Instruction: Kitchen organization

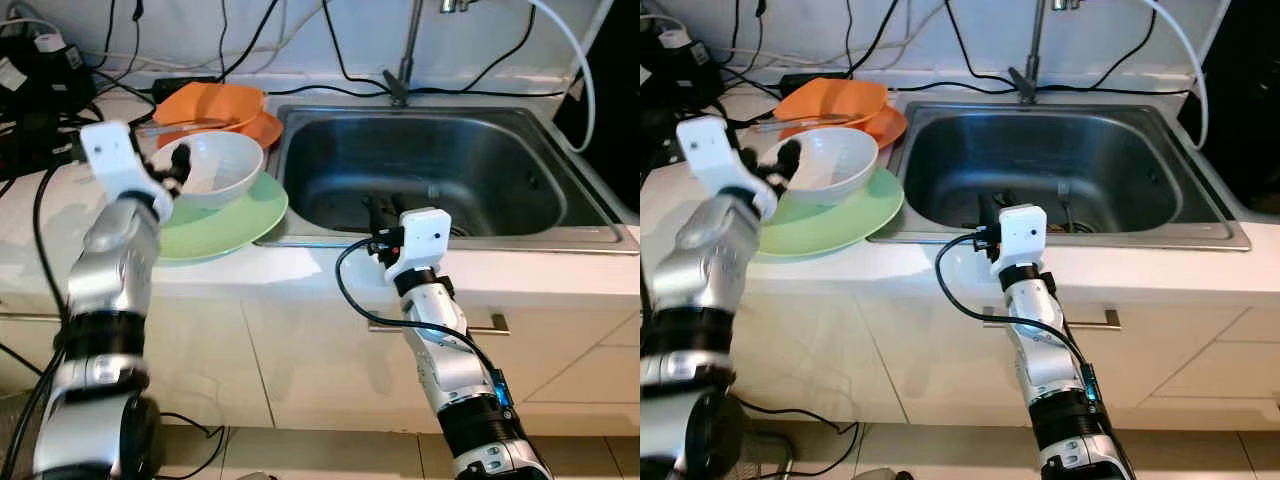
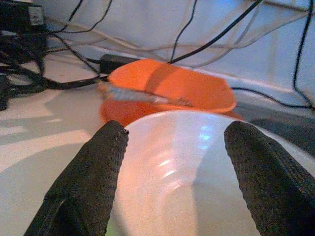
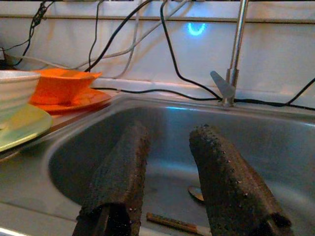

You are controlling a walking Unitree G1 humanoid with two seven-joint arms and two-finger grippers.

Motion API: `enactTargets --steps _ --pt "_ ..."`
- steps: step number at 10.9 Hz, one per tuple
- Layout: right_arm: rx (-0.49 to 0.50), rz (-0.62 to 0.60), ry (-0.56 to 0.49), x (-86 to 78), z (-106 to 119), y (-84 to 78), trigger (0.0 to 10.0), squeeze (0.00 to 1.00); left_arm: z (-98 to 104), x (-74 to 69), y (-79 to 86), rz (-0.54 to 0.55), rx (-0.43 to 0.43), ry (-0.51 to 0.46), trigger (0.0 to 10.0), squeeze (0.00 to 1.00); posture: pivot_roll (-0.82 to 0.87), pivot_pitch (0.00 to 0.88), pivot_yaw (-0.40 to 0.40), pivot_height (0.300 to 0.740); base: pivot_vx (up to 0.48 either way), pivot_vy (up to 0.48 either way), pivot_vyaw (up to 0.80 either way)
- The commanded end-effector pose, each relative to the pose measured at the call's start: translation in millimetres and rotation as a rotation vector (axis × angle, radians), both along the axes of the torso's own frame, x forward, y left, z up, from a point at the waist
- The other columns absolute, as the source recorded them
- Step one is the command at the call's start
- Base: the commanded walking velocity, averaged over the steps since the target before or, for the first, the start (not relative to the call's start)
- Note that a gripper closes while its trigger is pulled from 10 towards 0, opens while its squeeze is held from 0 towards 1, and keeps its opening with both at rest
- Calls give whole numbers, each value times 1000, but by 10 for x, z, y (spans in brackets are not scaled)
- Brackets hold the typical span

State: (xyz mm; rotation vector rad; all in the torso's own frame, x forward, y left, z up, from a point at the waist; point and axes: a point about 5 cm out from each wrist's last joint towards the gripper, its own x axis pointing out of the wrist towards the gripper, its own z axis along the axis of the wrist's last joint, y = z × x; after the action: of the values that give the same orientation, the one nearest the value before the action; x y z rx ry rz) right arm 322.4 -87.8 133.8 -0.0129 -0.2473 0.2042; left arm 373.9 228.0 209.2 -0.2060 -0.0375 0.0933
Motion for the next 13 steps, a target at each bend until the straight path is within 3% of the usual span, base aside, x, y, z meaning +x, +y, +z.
enactTargets --steps 1,3,6,9,13 --pt "-9 -1 -3 35 42 8 10000 0 14 31 16 11 -33 25 10000 0 107 0 49 740 0 0 0" --pt "-10 -1 -3 41 46 -2 10000 0 -12 28 5 32 -54 60 10000 0 111 0 46 740 0 0 0" --pt "-6 6 -2 38 51 5 10000 0 104 -58 60 104 -76 14 10000 0 113 0 41 740 0 0 0" --pt "-8 23 5 36 36 44 10000 0 -167 -148 81 125 -76 140 10000 0 123 0 36 740 0 0 0" --pt "-10 17 8 40 34 36 10000 0 -352 -87 -103 49 -142 226 10000 0 109 0 42 740 0 0 0"
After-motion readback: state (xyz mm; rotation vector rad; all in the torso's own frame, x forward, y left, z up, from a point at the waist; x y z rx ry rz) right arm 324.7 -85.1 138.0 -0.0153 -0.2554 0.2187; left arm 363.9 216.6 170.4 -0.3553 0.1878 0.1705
